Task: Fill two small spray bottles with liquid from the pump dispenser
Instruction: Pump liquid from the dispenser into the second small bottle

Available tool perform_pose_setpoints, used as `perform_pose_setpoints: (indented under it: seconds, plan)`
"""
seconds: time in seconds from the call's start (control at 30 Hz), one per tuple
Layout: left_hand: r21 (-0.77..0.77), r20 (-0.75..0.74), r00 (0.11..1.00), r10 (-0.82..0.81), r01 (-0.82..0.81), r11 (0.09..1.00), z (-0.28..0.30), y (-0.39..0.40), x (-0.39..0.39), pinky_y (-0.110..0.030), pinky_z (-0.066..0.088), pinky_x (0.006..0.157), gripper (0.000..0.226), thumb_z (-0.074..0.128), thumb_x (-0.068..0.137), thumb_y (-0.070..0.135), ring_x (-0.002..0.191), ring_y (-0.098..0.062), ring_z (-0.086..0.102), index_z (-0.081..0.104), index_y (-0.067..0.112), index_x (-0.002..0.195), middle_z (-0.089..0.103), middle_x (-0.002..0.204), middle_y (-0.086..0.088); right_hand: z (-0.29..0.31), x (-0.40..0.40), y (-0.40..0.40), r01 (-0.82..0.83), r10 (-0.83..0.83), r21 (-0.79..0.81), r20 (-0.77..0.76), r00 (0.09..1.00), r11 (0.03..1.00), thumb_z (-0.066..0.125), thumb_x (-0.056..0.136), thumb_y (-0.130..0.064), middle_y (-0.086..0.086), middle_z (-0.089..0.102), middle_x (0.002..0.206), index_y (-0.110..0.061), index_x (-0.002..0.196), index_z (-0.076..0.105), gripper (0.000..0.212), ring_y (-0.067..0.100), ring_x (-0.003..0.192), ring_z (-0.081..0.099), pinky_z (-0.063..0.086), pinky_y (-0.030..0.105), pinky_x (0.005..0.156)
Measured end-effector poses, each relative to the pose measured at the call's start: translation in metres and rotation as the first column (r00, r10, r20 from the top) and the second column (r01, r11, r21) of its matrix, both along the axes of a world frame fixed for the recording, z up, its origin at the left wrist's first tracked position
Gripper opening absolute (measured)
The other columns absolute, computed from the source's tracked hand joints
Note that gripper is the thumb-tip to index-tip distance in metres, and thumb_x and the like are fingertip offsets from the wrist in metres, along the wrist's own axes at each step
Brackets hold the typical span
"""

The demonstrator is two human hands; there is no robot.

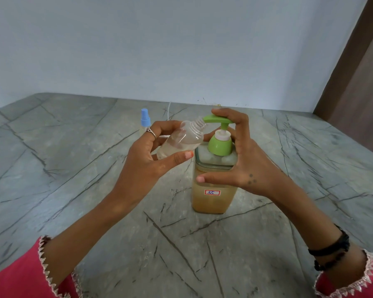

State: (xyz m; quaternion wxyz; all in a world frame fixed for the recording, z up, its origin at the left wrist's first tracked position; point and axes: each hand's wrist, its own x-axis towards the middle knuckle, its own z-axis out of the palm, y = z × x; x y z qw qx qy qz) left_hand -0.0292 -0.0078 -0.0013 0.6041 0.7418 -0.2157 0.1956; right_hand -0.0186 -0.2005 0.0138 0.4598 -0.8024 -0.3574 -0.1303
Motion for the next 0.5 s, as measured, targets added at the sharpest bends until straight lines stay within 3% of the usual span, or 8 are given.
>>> perform_pose_setpoints:
  seconds: [0.13, 0.3, 0.5]
  plan:
    - [0.0, 0.006, 1.0, 0.007, -0.007, 1.0, 0.0005, -0.0016, -0.0002, -0.017, 0.054, 0.073, 0.043, 0.075, 0.065, 0.033, 0.101, -0.005, 0.063, 0.057, 0.039, 0.103, 0.064, 0.106, 0.02, 0.0002, -0.0005, -0.0005, 0.017, -0.017, -0.009, -0.005, 1.0, 1.0, 0.081, 0.055, -0.046, -0.019, 0.055, 0.118, -0.065, 0.118, 0.019, 0.091, -0.002, 0.109, 0.059, 0.051, 0.017, 0.088]
    - [0.003, 0.023, 1.0, 0.007, -0.007, 1.0, 0.0021, -0.0016, -0.0008, -0.015, 0.052, 0.071, 0.042, 0.074, 0.064, 0.039, 0.099, -0.002, 0.062, 0.056, 0.04, 0.102, 0.064, 0.103, 0.025, -0.0009, 0.0002, -0.0014, 0.018, -0.018, -0.006, -0.003, 1.0, 1.0, 0.085, 0.058, -0.03, -0.018, 0.057, 0.114, -0.046, 0.121, 0.025, 0.089, -0.007, 0.105, 0.059, 0.046, 0.008, 0.084]
    - [0.019, 0.026, 1.0, 0.002, -0.003, 1.0, 0.0, -0.0011, 0.0015, -0.015, 0.052, 0.072, 0.043, 0.074, 0.065, 0.029, 0.098, 0.0, 0.061, 0.057, 0.037, 0.103, 0.064, 0.102, 0.025, 0.0019, -0.0004, 0.0001, 0.019, -0.018, 0.013, -0.017, 1.0, 1.0, 0.086, 0.053, -0.033, -0.018, 0.058, 0.108, -0.04, 0.113, 0.032, 0.08, -0.007, 0.101, 0.059, 0.045, 0.008, 0.082]
